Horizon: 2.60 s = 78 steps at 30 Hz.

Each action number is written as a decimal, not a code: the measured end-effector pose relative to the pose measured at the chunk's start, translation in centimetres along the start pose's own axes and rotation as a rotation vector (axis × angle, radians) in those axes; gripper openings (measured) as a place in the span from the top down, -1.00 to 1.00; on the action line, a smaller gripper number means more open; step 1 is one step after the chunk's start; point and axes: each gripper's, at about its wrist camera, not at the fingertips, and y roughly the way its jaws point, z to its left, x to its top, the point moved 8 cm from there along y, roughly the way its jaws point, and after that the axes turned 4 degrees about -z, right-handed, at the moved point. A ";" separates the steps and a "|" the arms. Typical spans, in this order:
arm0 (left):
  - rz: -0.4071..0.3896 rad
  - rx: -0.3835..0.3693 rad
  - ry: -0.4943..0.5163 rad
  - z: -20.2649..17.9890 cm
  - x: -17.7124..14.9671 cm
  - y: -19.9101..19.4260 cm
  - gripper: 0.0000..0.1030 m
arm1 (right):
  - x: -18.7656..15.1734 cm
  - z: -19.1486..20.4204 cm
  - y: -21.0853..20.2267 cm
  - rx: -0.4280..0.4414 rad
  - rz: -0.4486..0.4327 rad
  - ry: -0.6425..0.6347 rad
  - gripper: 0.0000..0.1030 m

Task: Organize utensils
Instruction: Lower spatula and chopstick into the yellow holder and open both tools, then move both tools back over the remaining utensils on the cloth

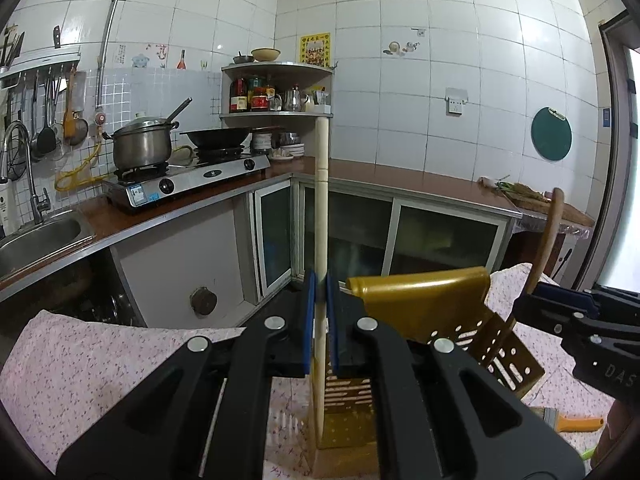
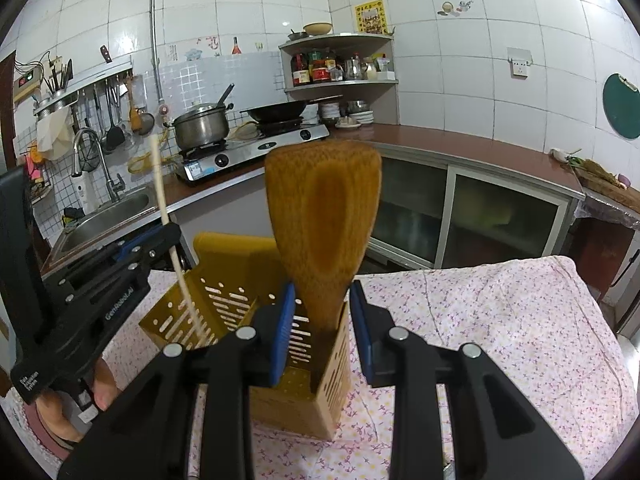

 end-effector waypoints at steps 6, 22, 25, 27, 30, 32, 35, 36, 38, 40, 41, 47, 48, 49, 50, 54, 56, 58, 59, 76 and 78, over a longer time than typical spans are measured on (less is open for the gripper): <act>0.011 0.000 -0.023 0.6 -0.5 -0.5 0.89 | -0.4 0.0 0.4 0.005 0.007 -0.007 0.44; 0.025 0.021 0.010 0.0 -0.6 -0.9 0.84 | -1.0 -0.4 0.8 0.031 0.034 0.008 0.44; 0.028 0.038 0.004 0.1 -0.4 -1.1 0.09 | -1.0 -0.7 0.5 0.050 0.039 0.029 0.43; 0.004 0.059 0.005 0.3 0.0 -1.8 -0.29 | -0.8 -0.8 0.0 0.064 0.038 0.038 0.38; 0.007 0.046 0.006 0.1 0.5 -2.8 -0.30 | -0.3 -1.0 -1.1 0.070 0.024 0.043 0.28; -0.001 0.057 0.014 0.1 1.0 -3.8 -0.47 | 0.1 -1.2 -2.0 0.066 0.013 0.042 0.15; -0.023 0.087 0.027 0.2 1.8 -6.2 -0.80 | 0.5 -1.5 -3.8 0.036 -0.012 0.016 -0.07; -0.022 0.085 0.028 0.1 2.0 -6.8 -0.86 | 0.5 -1.6 -4.5 0.029 -0.016 0.004 -0.07; -0.014 0.084 0.030 0.1 2.2 -8.5 -0.89 | 0.5 -1.8 -5.6 0.023 -0.015 -0.010 -0.12; -0.006 0.098 0.031 0.2 2.1 -10.2 -0.91 | 0.2 -2.2 -6.8 0.013 -0.015 -0.015 -0.22; 0.004 0.101 0.033 0.1 1.9 -11.1 -0.91 | 0.0 -2.5 -7.3 0.009 -0.013 -0.018 -0.28; 0.083 0.115 0.010 0.1 -0.3 -15.1 -0.91 | -2.5 -3.5 -10.5 -0.014 0.017 -0.057 -0.50; 0.099 0.119 0.008 0.1 -1.0 -15.9 -0.91 | -2.9 -3.6 -10.9 -0.015 0.023 -0.060 -0.52; 0.108 0.122 0.010 0.1 -1.3 -16.3 -0.91 | -3.5 -3.9 -11.3 -0.014 0.033 -0.062 -0.53; 0.119 0.130 0.011 0.2 -1.8 -16.8 -0.91 | -4.1 -4.2 -11.6 -0.013 0.046 -0.063 -0.55; 0.198 0.135 -0.018 0.6 -4.9 -18.8 -0.91 | -6.8 -5.3 -12.5 -0.020 0.103 -0.061 -0.56; 0.227 0.139 -0.029 0.7 -6.3 -19.4 -0.91 | -8.5 -5.7 -12.9 -0.034 0.138 -0.060 -0.56; 0.268 0.157 -0.026 0.8 -8.1 -20.0 -0.91 | -9.9 -6.0 -13.2 -0.048 0.163 -0.051 -0.56; 0.282 0.160 -0.028 0.8 -8.8 -20.2 -0.91 | -10.7 -6.0 -13.3 -0.055 0.178 -0.044 -0.56; 0.519 0.190 0.034 -0.4 -19.1 -22.0 -0.80 | -21.5 -2.5 -11.8 -0.075 0.433 -0.007 -0.16; 0.561 0.194 0.036 -0.3 -19.6 -21.7 -0.61 | -22.2 -2.4 -11.5 -0.071 0.462 0.013 -0.04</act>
